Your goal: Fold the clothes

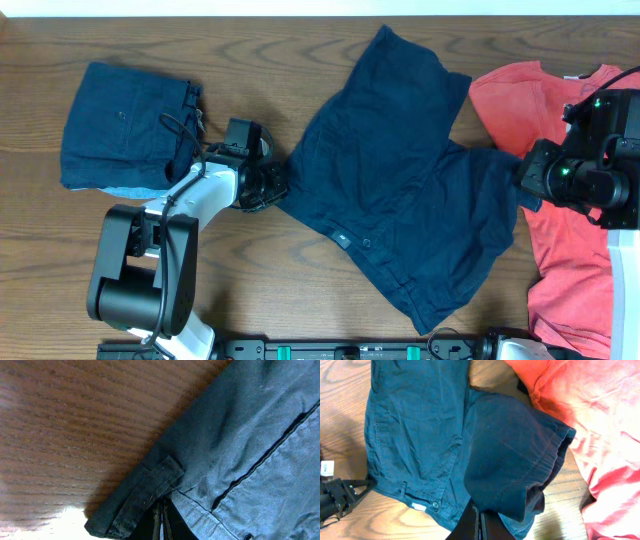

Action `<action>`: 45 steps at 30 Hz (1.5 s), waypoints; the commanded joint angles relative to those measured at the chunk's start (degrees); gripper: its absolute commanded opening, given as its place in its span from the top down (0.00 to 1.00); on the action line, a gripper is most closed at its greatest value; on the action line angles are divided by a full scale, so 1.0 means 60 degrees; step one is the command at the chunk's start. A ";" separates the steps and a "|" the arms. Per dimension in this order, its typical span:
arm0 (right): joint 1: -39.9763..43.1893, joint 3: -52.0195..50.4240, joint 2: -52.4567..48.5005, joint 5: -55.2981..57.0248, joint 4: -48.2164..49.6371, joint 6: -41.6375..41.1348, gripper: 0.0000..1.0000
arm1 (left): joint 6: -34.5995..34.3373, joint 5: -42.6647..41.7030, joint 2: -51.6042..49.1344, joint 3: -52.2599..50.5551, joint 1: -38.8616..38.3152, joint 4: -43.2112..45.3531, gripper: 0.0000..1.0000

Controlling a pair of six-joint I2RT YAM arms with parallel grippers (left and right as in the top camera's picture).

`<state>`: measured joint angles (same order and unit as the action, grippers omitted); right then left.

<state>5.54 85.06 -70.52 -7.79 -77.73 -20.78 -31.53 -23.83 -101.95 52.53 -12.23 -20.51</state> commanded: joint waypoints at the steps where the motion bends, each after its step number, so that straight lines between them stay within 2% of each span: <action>1: 0.0011 0.0055 0.0018 0.0157 0.0018 -0.0033 0.99 | -0.0127 0.1129 -0.0576 -0.0076 -0.0007 -0.0025 0.94; 5: 0.0011 0.0047 0.0018 0.0153 -0.0080 -0.0029 0.99 | -0.0331 0.2466 -0.0860 -0.0066 0.0211 0.0401 0.94; 10: -0.0058 -0.0091 0.0000 0.0153 -0.0627 -0.0350 0.98 | -0.0022 0.2947 -0.0922 0.0401 0.0772 0.1253 0.94; 13: -0.0135 -0.0481 0.0000 0.0197 -0.0943 -0.0554 0.87 | 0.0488 0.2951 -0.0922 0.1075 0.1053 0.1381 0.94; 15: -0.0131 -0.0958 0.0004 0.0339 -0.1005 -0.0863 0.85 | 0.1031 0.2951 -0.0922 0.1632 0.1151 0.1373 0.94; 17: -0.0131 -0.1621 0.0000 0.0441 -0.0882 -0.1086 0.72 | 0.1614 0.2951 -0.0922 0.2248 0.1180 0.1308 0.94; 18: -0.0127 -0.1927 0.0000 0.0528 -0.0772 -0.1184 0.63 | 0.1818 0.2943 -0.0922 0.2521 0.1180 0.1191 0.94; 21: -0.0113 -0.2776 0.0004 0.0678 -0.0306 -0.1246 0.48 | 0.2240 0.2754 -0.0922 0.3395 0.1177 0.0270 0.94; 25: -0.0113 -0.3111 0.0004 0.1253 0.0007 -0.1239 0.38 | 0.2514 0.1887 -0.0907 0.4284 0.1177 -0.1789 0.93; 31: -0.0113 -0.3111 0.0004 0.1406 0.0481 -0.1162 0.34 | 0.2455 0.0036 -0.0892 0.3971 0.0889 -0.3810 0.93; 34: -0.0113 -0.3111 0.0004 0.1402 0.0750 -0.1162 0.34 | 0.2386 0.0080 -0.0914 0.3271 0.0379 -0.3614 0.93; 36: -0.0113 -0.3111 0.0004 0.1402 0.0852 -0.1137 0.34 | 0.2215 0.0131 -0.0914 0.2648 0.0047 -0.2962 0.93; 42: -0.0117 -0.3115 0.0004 0.1362 0.0805 -0.1129 0.34 | 0.0696 0.2262 -0.0925 0.1260 -0.0248 -0.1053 0.94; 45: -0.0117 -0.3118 0.0004 0.1133 0.0860 -0.1020 0.34 | 0.0488 0.3497 -0.0965 0.1111 -0.0084 -0.0361 0.94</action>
<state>5.43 66.30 -70.85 -0.43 -72.73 -27.55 -25.06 -14.31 -106.61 60.90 -14.09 -24.62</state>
